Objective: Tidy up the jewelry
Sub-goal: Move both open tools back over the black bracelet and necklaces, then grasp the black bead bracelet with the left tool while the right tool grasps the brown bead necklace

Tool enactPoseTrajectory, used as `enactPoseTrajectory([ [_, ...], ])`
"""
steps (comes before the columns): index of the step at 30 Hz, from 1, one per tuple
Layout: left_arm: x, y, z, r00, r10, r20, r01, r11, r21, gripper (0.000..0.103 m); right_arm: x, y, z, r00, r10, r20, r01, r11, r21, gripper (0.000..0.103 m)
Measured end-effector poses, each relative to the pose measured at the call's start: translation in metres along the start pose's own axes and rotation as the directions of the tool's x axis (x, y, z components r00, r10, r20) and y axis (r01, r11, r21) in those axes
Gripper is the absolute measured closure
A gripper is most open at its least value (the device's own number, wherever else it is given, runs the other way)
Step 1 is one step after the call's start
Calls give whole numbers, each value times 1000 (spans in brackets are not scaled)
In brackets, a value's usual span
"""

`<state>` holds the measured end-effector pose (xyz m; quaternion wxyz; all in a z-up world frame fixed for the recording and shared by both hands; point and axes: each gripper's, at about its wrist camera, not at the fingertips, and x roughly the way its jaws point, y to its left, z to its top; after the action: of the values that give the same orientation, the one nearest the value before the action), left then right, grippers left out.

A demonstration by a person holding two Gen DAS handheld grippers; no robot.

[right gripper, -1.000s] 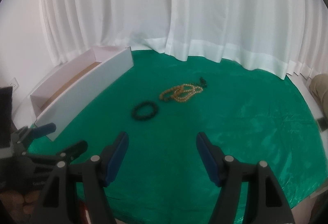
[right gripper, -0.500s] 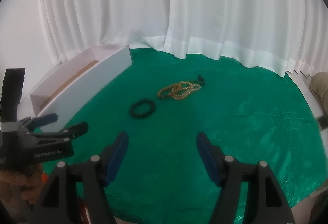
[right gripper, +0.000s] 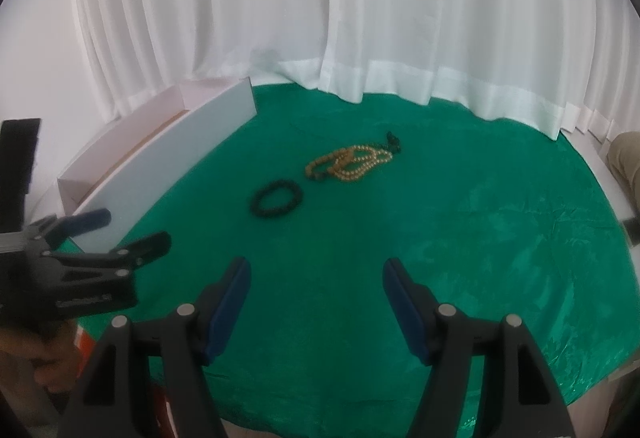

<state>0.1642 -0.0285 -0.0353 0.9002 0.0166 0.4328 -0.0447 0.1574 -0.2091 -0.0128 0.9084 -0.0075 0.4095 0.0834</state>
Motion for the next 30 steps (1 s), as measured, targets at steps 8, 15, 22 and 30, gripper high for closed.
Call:
enactPoseTrajectory([
  [8, 21, 8, 8, 997, -34, -66, 35, 999, 12, 2, 10, -37, 11, 999, -5, -43, 6, 1000, 25, 33],
  [15, 50, 5, 37, 994, -38, -104, 43, 998, 45, 3, 24, -78, 26, 996, 12, -91, 0, 991, 133, 33],
  [22, 101, -7, 76, 993, 3, -121, 7, 996, 85, 3, 40, -83, 37, 993, 38, -112, -21, 989, 145, 33],
  [30, 162, 0, 88, 982, 15, -191, -8, 999, 35, 3, 56, -90, 55, 986, 92, -140, -69, 985, 158, 33],
])
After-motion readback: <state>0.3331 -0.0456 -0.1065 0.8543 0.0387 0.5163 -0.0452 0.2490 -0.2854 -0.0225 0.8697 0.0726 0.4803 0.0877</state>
